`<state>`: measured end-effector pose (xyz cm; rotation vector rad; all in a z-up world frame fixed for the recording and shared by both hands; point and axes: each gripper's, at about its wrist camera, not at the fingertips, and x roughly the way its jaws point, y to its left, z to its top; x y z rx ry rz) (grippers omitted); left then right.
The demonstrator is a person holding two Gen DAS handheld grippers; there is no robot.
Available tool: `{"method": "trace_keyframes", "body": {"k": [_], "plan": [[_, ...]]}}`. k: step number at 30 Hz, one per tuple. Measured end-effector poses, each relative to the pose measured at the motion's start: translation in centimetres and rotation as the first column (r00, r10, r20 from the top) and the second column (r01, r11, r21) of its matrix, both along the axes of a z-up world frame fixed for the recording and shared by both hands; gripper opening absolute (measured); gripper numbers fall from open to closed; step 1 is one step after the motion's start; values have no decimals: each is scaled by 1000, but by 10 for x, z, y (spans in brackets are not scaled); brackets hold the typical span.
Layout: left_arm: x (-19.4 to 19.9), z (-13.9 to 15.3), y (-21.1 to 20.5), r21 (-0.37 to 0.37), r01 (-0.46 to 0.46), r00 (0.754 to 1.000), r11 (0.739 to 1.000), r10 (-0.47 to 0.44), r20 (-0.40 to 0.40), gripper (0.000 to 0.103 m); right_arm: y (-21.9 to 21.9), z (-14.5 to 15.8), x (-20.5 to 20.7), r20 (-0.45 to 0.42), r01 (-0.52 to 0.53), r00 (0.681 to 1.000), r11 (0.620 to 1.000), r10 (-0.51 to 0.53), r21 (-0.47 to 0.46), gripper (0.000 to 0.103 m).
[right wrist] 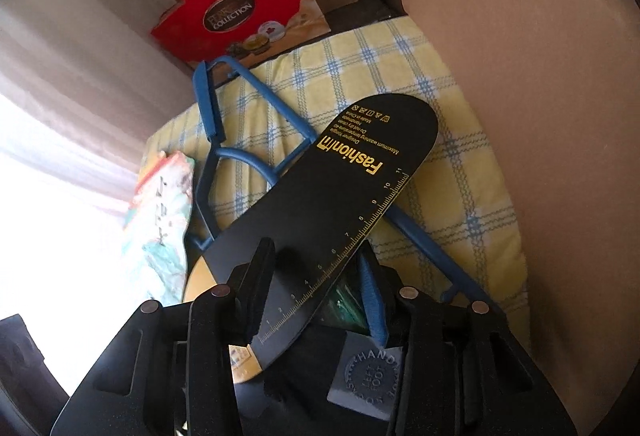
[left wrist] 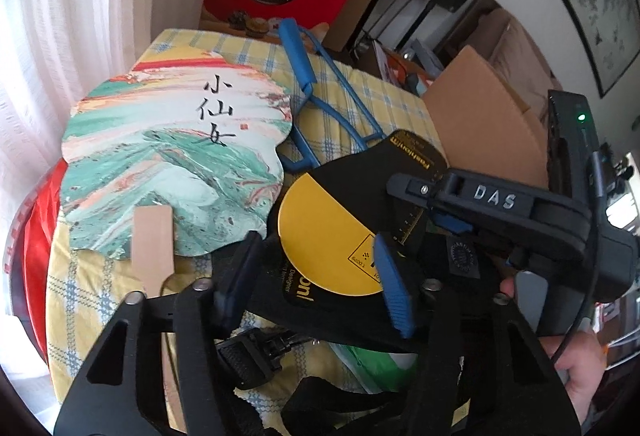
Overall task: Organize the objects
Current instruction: 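Grasp the black-and-yellow insole with the left tool and lift it, then carry the insole in the left tool over the cardboard box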
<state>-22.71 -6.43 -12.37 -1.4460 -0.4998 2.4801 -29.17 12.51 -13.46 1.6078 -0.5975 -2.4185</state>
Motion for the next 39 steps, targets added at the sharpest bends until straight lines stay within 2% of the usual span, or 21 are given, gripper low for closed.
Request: {"method": "trace_keyframes", "body": {"k": [2,5,7,12,16,22,27,31,39], "plan": [[-1,-2,3,-7,10,1000,1000,-10,9,39,0,5,2,-27,-2,1000,1000,2,10,31],[1,-1,7,-29,19,1000,999,-19,-3,39,-3,16,7,-73,-16,997,999,19,42,27],[2,-2,7,-9,23,1000,1000,-23,1,39,-4,21,11,-104,-16,994,998,21,56,25],[5,-3,5,16,21,1000,1000,-22,4,39,-1,33,21,-148,-14,989,1000,15,10,20],[12,2,1,70,18,1000,997,-17,-6,39,0,49,32,-183,-24,983,1000,21,-11,17],[27,28,2,111,29,998,993,-22,-62,39,9,78,48,-222,-46,974,998,36,-38,16],[41,59,14,128,77,990,989,-61,-124,39,24,110,62,-263,-53,964,997,37,-56,16],[43,79,36,148,138,982,979,-116,-149,39,43,130,76,-292,-46,956,997,29,-54,16],[61,106,97,112,250,955,962,-226,-193,39,84,145,99,-321,-9,947,999,-8,-53,15]]}}
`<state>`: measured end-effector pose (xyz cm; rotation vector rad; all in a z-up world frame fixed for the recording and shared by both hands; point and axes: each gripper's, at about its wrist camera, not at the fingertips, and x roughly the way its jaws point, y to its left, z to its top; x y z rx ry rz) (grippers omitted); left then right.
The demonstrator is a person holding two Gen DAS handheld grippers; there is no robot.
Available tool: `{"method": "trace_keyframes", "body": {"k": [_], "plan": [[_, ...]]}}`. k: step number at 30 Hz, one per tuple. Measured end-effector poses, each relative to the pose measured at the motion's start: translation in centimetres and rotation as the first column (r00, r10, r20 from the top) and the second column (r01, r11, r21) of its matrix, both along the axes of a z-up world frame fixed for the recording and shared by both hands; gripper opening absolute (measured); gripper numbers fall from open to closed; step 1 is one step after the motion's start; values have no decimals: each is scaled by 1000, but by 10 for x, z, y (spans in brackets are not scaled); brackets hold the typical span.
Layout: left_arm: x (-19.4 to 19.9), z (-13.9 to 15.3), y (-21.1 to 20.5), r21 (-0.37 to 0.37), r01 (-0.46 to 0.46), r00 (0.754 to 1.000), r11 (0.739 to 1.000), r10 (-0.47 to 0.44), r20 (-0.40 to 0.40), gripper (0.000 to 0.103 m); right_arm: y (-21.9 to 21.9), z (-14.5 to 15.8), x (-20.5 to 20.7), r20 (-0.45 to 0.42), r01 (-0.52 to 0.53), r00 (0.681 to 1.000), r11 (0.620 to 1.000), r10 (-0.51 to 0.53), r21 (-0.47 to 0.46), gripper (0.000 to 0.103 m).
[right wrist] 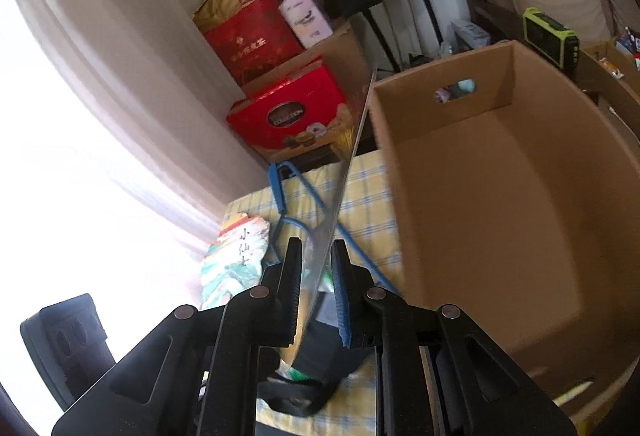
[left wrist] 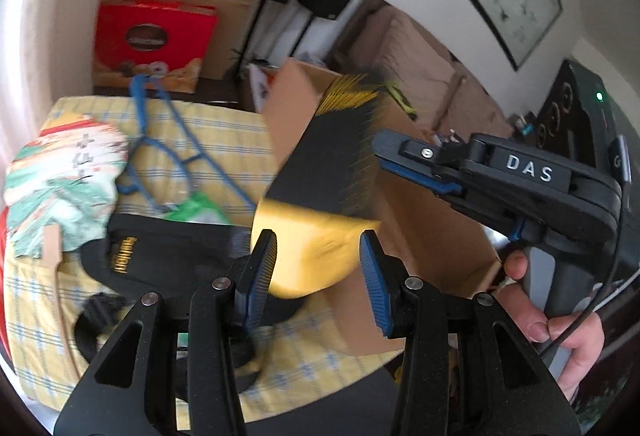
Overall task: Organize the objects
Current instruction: 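Carry the insole in the left tool over the cardboard box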
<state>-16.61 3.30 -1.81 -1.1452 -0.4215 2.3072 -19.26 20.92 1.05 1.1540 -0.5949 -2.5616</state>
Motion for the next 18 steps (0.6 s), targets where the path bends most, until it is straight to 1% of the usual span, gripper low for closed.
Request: {"method": "trace_keyframes", "body": {"k": [3,5,8,10,12,13,14,15,16,17,18], "plan": [[7,4,29,-22,51,999,998,-51,-8,39,20,3,12,-2,25,1000,1000,-25,14,15],[7,3,42,-33,60,998,998,-60,2,39,35,2,15,15,43,999,999,-43,11,15],[6,7,42,-48,35,999,998,-35,-8,40,54,2,22,31,51,998,999,-51,14,16],[3,10,35,-90,-1,1000,996,-1,-22,42,61,4,28,30,45,998,998,-46,33,16],[-3,7,25,-123,-38,999,992,35,-26,51,64,6,32,21,44,999,998,-45,54,16],[-6,5,21,-132,-52,998,990,49,-25,62,64,6,34,20,41,999,997,-42,61,17],[-11,1,16,-143,-64,998,988,61,-22,75,63,6,34,22,35,999,997,-37,67,22],[-17,-4,13,-156,-69,998,985,67,-18,82,63,5,35,25,32,999,997,-33,69,25],[-23,-9,10,-174,-77,997,982,76,-13,82,61,3,34,28,28,999,997,-30,69,29],[-29,-17,9,-199,-94,995,976,95,-1,82,59,2,34,32,21,999,997,-23,69,32],[-34,-24,9,-207,-91,995,974,97,18,82,56,0,34,36,12,999,997,-15,73,32]]}}
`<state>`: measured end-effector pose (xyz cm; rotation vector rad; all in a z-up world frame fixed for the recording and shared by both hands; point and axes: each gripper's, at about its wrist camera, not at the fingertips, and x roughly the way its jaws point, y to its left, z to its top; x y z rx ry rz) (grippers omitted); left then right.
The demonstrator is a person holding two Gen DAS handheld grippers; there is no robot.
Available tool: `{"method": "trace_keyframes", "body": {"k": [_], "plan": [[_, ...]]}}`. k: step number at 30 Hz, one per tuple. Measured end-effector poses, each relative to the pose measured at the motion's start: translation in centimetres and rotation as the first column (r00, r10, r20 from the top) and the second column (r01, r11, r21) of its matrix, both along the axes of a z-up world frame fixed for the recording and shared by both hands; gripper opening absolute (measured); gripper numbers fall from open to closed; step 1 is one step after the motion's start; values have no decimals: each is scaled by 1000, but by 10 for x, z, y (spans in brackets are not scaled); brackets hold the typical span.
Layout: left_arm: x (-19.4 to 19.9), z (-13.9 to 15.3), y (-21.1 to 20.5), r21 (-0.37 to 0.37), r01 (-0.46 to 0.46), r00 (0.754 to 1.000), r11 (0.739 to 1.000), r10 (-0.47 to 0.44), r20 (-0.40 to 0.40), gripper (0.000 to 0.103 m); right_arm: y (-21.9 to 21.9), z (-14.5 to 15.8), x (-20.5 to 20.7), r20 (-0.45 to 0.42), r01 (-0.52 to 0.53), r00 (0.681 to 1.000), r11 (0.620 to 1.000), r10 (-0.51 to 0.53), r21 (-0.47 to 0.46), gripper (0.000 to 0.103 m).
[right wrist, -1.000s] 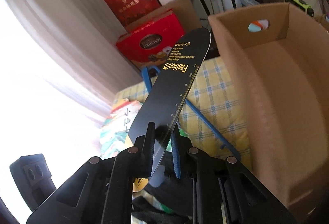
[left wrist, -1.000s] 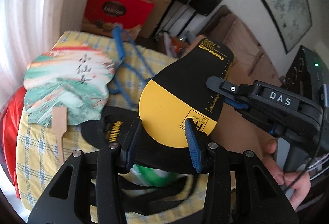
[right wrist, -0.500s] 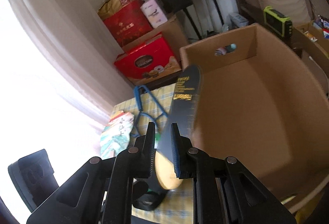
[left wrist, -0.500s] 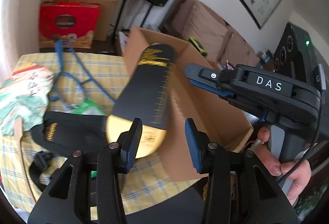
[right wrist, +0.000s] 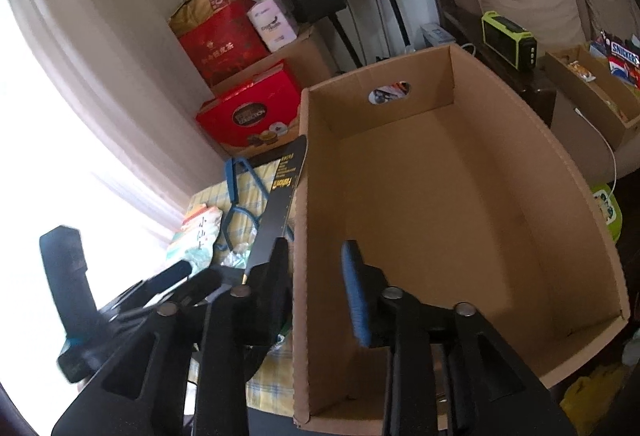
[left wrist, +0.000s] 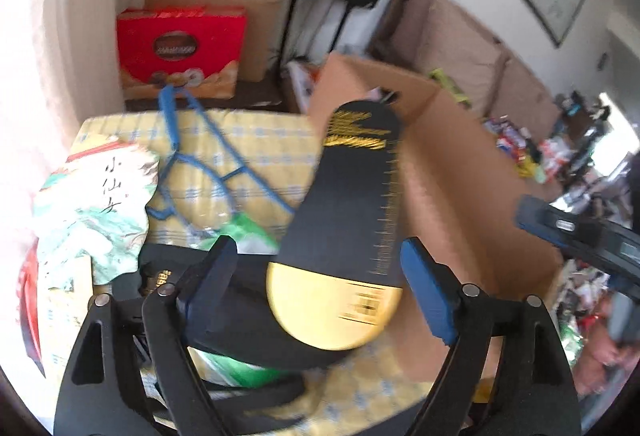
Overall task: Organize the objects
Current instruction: 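Carry the insole in the left tool over the cardboard box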
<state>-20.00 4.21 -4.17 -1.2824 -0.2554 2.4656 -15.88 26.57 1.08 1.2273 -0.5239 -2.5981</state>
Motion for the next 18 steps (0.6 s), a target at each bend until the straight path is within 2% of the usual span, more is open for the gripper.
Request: {"method": "trace_keyframes", "body": {"k": [2,5,7,10,18], "plan": [[-8,-13,1,13,21,999,1000,-22,33,82,-4,-2,-1,8,-13,1000,1000,13,2,40],[-11,-22,8,-6,47,998,999,-47,42,82,-5,-3,-3,10,-17,1000,1000,17,-2,49],[-11,-22,14,-7,70,997,998,-70,36,84,-4,-3,-4,10,-12,1000,1000,12,0,51],[-15,-17,24,2,123,992,992,-123,10,93,-1,-4,-5,12,-11,1000,1000,11,-14,57],[-61,-18,38,76,189,979,979,-193,58,95,4,-5,-5,14,-11,1000,999,12,-38,65]]}}
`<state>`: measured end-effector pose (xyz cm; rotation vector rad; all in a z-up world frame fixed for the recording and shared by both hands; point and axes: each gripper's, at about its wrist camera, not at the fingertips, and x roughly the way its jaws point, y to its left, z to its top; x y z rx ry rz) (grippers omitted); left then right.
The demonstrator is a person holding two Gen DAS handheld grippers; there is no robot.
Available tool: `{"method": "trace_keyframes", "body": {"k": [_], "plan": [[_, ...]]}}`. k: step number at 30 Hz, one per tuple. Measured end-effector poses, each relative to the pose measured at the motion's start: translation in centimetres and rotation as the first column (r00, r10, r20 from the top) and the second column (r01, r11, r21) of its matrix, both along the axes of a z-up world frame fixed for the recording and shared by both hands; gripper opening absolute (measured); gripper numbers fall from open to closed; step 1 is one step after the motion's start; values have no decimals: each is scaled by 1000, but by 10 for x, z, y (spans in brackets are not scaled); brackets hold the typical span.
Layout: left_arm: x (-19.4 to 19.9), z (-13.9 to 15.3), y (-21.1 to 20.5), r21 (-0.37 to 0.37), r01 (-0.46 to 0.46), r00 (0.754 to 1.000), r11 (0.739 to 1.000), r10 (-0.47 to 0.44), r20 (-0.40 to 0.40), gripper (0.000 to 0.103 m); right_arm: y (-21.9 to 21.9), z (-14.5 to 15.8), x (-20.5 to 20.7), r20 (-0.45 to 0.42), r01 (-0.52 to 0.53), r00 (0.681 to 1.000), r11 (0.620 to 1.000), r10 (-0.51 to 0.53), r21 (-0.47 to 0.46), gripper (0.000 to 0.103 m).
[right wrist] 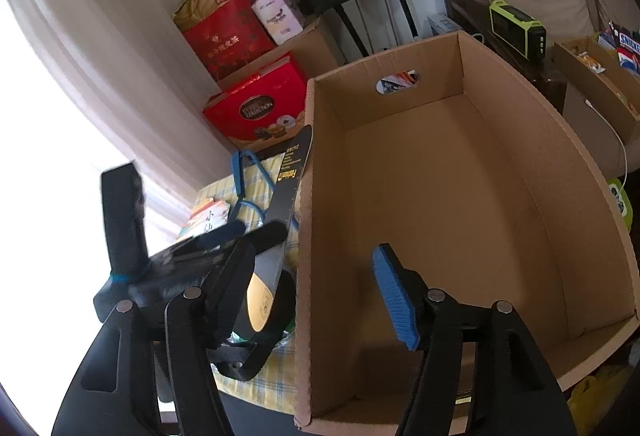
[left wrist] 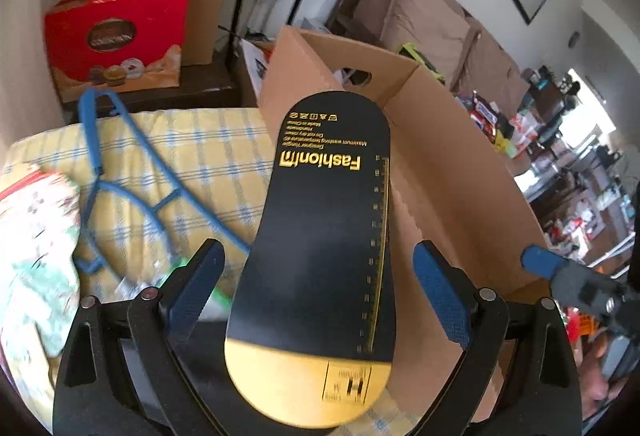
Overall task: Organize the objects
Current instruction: 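Carry the insole in the left tool over the cardboard box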
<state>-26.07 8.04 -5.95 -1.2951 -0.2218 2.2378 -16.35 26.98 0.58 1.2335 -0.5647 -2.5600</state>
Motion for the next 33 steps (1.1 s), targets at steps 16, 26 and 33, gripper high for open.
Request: {"method": "trace_keyframes", "body": {"k": [16,26,33], "plan": [[9,0,-13,30,2,1000,1000,-3,25,77,-15,-4,-4,25,-62,998,998,62,1,65],[34,56,-31,129,-140,989,982,144,-24,77,-57,2,10,6,-228,974,972,228,50,65],[40,63,-19,161,-157,987,974,159,-1,77,-65,-1,15,0,-240,970,966,242,98,50]]}}
